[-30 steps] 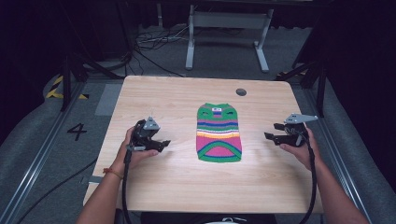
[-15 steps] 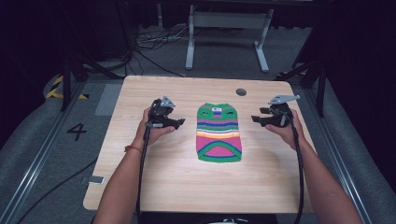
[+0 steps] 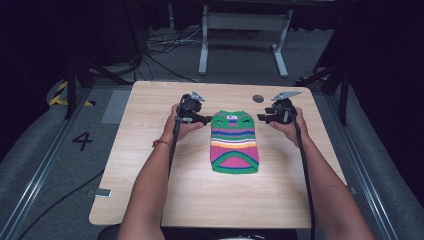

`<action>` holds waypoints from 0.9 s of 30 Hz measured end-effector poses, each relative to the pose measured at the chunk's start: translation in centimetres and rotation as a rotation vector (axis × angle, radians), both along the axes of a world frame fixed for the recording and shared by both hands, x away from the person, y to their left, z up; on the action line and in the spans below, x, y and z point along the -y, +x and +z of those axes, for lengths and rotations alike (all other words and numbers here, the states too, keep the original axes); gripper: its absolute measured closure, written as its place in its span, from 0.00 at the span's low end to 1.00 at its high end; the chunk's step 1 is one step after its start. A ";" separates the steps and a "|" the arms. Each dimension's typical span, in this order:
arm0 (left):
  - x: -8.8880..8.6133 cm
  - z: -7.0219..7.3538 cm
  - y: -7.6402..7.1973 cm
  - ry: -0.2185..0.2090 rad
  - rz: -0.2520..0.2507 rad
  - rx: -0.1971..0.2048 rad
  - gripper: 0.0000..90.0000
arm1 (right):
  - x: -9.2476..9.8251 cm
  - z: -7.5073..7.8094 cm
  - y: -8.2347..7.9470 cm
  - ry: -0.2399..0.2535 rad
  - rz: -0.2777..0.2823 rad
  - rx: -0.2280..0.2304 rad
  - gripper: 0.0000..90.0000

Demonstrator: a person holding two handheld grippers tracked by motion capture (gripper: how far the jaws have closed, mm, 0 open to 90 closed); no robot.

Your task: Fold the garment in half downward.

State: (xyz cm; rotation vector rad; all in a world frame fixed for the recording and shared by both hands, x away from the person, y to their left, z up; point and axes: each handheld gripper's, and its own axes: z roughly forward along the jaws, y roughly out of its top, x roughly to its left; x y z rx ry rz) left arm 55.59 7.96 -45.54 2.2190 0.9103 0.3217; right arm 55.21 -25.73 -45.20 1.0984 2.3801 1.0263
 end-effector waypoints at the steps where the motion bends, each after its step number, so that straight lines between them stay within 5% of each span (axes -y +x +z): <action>1: 0.4 0.0 0.2 0.011 0.009 0.013 0.42 | -0.2 -0.1 0.2 -0.002 -0.002 -0.001 0.57; 11: 2.4 -1.6 1.9 -0.007 0.029 -0.032 0.51 | -2.1 -1.4 1.8 0.000 0.001 -0.014 0.60; 20: 3.1 -3.7 2.7 -0.008 0.118 -0.057 0.51 | -3.1 -2.7 2.8 0.045 -0.024 -0.039 0.62; 27: 3.0 -4.7 3.0 -0.027 0.146 -0.086 0.48 | -3.7 -4.5 3.5 0.023 -0.038 -0.072 0.67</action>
